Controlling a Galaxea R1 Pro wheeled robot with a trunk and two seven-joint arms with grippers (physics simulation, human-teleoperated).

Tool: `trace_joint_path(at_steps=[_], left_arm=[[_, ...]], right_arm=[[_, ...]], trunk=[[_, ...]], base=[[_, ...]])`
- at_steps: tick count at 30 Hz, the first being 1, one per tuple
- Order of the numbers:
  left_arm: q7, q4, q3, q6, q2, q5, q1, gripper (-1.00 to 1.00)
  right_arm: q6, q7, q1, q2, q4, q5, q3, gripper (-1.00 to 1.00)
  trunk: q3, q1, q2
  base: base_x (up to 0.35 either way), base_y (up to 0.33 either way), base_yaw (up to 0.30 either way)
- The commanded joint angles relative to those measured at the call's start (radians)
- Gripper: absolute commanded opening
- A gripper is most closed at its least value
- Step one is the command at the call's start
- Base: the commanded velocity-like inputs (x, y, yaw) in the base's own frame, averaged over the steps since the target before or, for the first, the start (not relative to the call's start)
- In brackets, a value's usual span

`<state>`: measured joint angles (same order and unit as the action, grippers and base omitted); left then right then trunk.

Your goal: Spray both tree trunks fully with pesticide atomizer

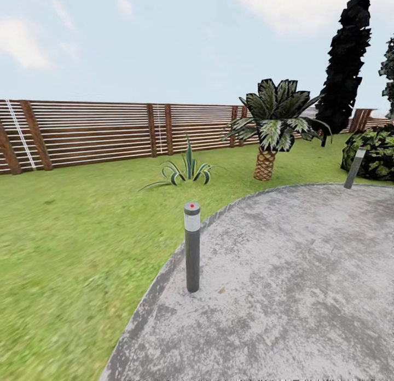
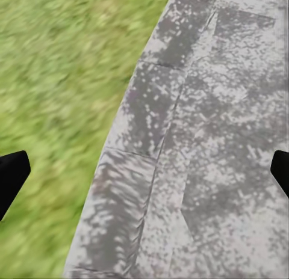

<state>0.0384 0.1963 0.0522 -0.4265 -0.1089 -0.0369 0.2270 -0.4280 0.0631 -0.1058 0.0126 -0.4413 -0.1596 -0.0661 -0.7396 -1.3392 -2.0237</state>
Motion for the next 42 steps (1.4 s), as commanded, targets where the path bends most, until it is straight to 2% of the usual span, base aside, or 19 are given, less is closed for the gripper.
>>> trace_joint_path(at_steps=[1,37,42], left_arm=[[0.000,0.000,0.000,0.000,0.000,0.000,0.000,1.00],[0.002,0.000,0.001,-0.001,0.000,0.000,0.000,1.00],[0.003,0.000,0.001,-0.001,-0.001,0.000,0.000,1.00]], right_arm=[[0.000,0.000,0.000,0.000,0.000,0.000,0.000,1.00],[0.000,-0.002,0.000,0.000,0.003,0.000,0.000,1.00],[0.000,-0.002,0.000,0.000,0.003,0.000,0.000,1.00]], trunk=[[-0.005,-0.004,-0.007],[-0.173,-0.142,-0.259],[-0.181,-0.142,-0.259]], base=[[0.000,0.000,-0.130],[0.000,0.000,-0.127],[0.000,0.000,-0.127]])
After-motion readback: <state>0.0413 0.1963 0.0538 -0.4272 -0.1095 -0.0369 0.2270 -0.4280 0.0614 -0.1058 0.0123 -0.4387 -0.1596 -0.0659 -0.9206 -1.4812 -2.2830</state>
